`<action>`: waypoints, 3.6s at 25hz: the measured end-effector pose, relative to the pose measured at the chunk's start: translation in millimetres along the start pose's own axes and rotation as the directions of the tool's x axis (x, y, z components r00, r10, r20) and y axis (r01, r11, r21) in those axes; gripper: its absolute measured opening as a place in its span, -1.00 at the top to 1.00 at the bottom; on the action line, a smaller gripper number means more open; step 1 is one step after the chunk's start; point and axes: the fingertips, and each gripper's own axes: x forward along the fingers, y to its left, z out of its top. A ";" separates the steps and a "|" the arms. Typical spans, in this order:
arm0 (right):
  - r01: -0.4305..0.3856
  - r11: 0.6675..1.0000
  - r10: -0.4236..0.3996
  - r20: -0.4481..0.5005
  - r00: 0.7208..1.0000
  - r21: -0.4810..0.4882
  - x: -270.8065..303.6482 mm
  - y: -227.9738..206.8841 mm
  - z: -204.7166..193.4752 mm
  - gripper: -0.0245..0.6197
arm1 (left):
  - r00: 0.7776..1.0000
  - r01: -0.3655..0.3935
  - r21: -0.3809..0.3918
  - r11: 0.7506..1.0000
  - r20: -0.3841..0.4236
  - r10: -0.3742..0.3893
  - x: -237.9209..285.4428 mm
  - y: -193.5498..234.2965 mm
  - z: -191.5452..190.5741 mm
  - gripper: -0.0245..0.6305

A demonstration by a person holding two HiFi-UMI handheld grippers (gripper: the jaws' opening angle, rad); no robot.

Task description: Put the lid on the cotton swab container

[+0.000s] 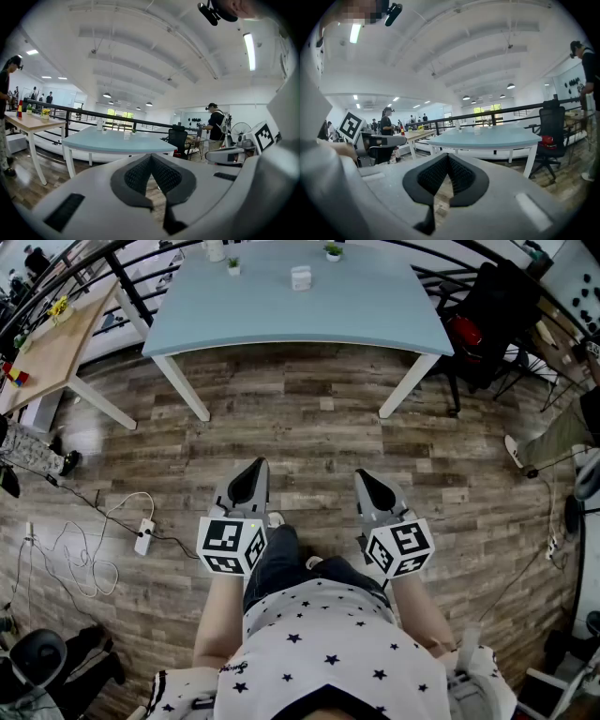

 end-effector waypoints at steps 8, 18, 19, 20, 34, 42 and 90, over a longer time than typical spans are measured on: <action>-0.012 1.000 0.012 0.037 0.999 -0.001 -50.5 34.2 16.9 0.90 | 1.000 0.010 0.014 1.000 -0.011 -0.009 -63.3 -43.8 -6.5 0.92; -0.025 0.999 0.027 0.047 0.999 -0.028 -82.9 42.1 15.3 0.90 | 1.000 -0.001 0.022 1.000 0.019 0.000 -83.8 -69.6 -6.2 0.92; -0.030 0.999 0.032 0.048 0.998 -0.032 -84.9 42.1 16.9 0.90 | 1.000 -0.002 0.022 1.000 0.023 0.001 -83.9 -71.8 -5.0 0.92; -0.036 0.999 0.038 0.050 0.998 -0.033 -87.1 42.2 18.3 0.90 | 1.000 -0.003 0.022 1.000 0.027 0.002 -84.0 -74.1 -4.0 0.92; -0.050 0.999 0.051 0.024 0.998 -0.018 -95.6 32.0 6.1 0.80 | 0.999 0.043 0.000 0.999 0.000 -0.043 -73.1 -94.6 -15.2 0.65; -0.066 0.998 0.066 0.006 0.998 0.007 -84.9 21.9 0.5 0.58 | 0.998 0.056 0.021 0.998 -0.009 -0.056 -57.7 -97.3 -16.5 0.51; -0.058 0.998 0.058 0.036 0.998 0.020 284.9 -140.1 141.1 0.47 | 0.993 0.112 0.032 0.993 -0.029 -0.111 289.7 115.1 97.1 0.47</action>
